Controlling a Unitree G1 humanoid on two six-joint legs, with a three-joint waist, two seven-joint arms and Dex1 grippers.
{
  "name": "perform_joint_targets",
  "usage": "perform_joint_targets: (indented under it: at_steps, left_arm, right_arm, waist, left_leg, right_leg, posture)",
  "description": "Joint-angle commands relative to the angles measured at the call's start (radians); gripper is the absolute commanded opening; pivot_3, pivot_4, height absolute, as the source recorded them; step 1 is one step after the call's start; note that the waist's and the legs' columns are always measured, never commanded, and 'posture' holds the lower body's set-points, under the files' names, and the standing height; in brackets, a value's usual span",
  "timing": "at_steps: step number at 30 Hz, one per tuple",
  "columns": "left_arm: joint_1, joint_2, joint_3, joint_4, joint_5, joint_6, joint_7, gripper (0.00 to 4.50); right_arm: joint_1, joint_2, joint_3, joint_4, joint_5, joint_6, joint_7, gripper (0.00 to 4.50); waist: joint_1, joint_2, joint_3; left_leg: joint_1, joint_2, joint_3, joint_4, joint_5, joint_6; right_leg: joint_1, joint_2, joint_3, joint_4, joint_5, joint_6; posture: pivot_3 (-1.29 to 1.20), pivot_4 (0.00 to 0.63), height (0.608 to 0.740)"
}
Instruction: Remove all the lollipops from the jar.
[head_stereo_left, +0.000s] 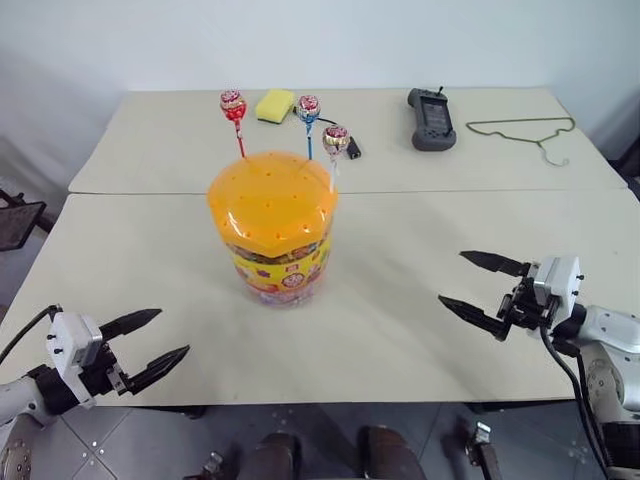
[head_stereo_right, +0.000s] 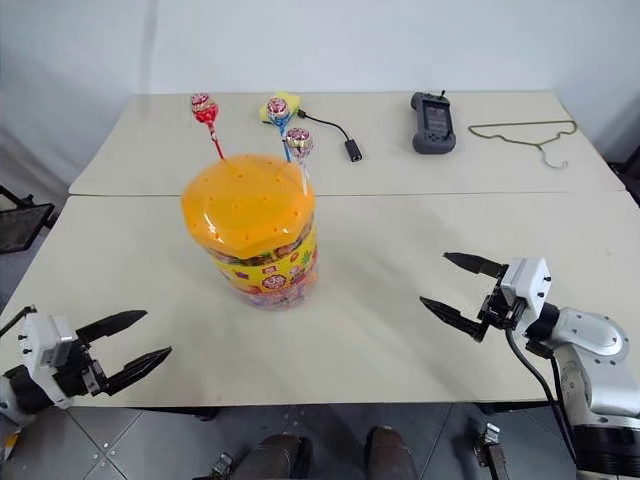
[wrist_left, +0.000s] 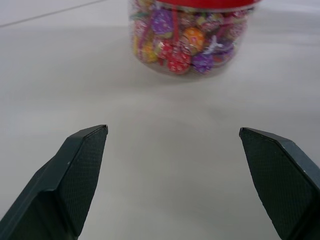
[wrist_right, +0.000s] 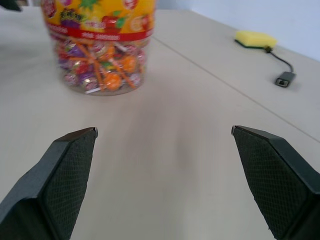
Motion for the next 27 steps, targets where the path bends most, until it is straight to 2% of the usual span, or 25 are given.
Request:
perform_joint_targets:
  at_steps: [1, 2, 5, 8, 11, 13, 17, 25, 27]
  left_arm:
    - [-0.015, 0.027, 0.025, -0.004, -0.005, -0.023, -0.020, 4.47]
    - [-0.031, 0.033, 0.029, -0.012, -0.032, -0.002, -0.020, 4.47]
    - [-0.251, 0.063, 0.100, -0.002, -0.276, 0.165, 0.085, 4.47]
    - [-0.444, 0.092, 0.120, 0.081, -0.375, 0.239, 0.118, 4.47]
    - [-0.626, 0.110, 0.078, 0.165, -0.484, 0.358, 0.108, 4.47]
    - [-0.760, 0.109, 0.003, 0.226, -0.479, 0.413, 0.106, 4.47]
    - [-0.980, 0.053, -0.163, 0.348, -0.345, 0.376, 0.097, 4.47]
    - [-1.149, -0.026, -0.278, 0.559, -0.221, 0.337, -0.019, 4.47]
    - [-1.167, -0.034, -0.280, 0.581, -0.212, 0.344, -0.028, 4.10]
  right_arm:
    - [-0.003, -0.002, -0.013, -0.041, 0.000, -0.009, -0.013, 4.50]
    - [-0.005, -0.010, -0.015, -0.060, 0.019, 0.020, -0.011, 4.50]
    - [-0.044, 0.010, -0.061, -0.142, 0.168, 0.104, -0.029, 4.50]
    - [-0.082, 0.048, -0.084, -0.225, 0.313, 0.169, -0.060, 4.50]
    - [-0.127, 0.086, -0.086, -0.326, 0.445, 0.262, -0.150, 4.50]
    - [-0.151, 0.108, -0.069, -0.375, 0.466, 0.288, -0.195, 4.50]
    - [-0.188, 0.129, -0.040, -0.425, 0.480, 0.320, -0.230, 4.50]
    - [-0.257, 0.161, -0.012, -0.424, 0.435, 0.326, -0.264, 4.50]
    - [-0.259, 0.160, -0.014, -0.423, 0.437, 0.328, -0.257, 4.50]
  waist:
    - [-0.002, 0.000, 0.000]
    - [-0.002, 0.000, 0.000]
    - [0.004, 0.000, 0.000]
    - [0.004, 0.000, 0.000]
    - [-0.003, 0.000, 0.000]
    - [-0.006, 0.000, 0.000]
    - [-0.002, -0.001, 0.000]
    - [-0.016, -0.001, 0.001]
    - [-0.015, -0.001, 0.000]
  left_leg:
    - [0.000, 0.000, 0.000, 0.000, 0.000, 0.000]
    - [0.000, 0.000, 0.000, 0.000, 0.000, 0.000]
    - [-0.001, 0.000, -0.001, 0.001, 0.001, -0.001]
    - [0.000, 0.000, -0.002, 0.002, 0.001, -0.001]
    - [0.001, -0.001, -0.002, 0.001, 0.001, -0.002]
    - [0.000, 0.000, -0.002, 0.001, 0.001, -0.002]
    - [-0.001, -0.002, -0.003, 0.002, 0.001, -0.002]
    - [-0.002, -0.002, -0.001, 0.002, 0.001, -0.001]
    - [-0.002, -0.003, -0.001, 0.002, 0.001, -0.001]
  right_leg:
    - [0.000, 0.000, 0.000, 0.000, 0.000, 0.000]
    - [0.000, 0.000, 0.000, 0.000, 0.000, 0.000]
    - [0.000, 0.000, 0.000, 0.001, 0.000, 0.000]
    - [0.000, 0.000, -0.001, 0.004, 0.001, -0.001]
    - [-0.002, 0.000, -0.001, 0.009, 0.001, 0.000]
    - [-0.004, 0.000, -0.002, 0.014, 0.001, 0.000]
    - [-0.005, 0.001, -0.007, 0.015, 0.001, 0.000]
    - [-0.007, 0.002, -0.011, 0.017, 0.002, 0.001]
    - [-0.008, 0.002, -0.012, 0.018, 0.002, 0.001]
  posture:
    - [0.00, 0.150, 0.740]
    - [0.00, 0.150, 0.740]
    - [0.00, 0.150, 0.740]
    - [0.00, 0.150, 0.740]
    - [0.00, 0.150, 0.740]
    - [0.00, 0.150, 0.740]
    - [0.00, 0.150, 0.740]
    - [0.00, 0.150, 0.740]
    - [0.00, 0.150, 0.740]
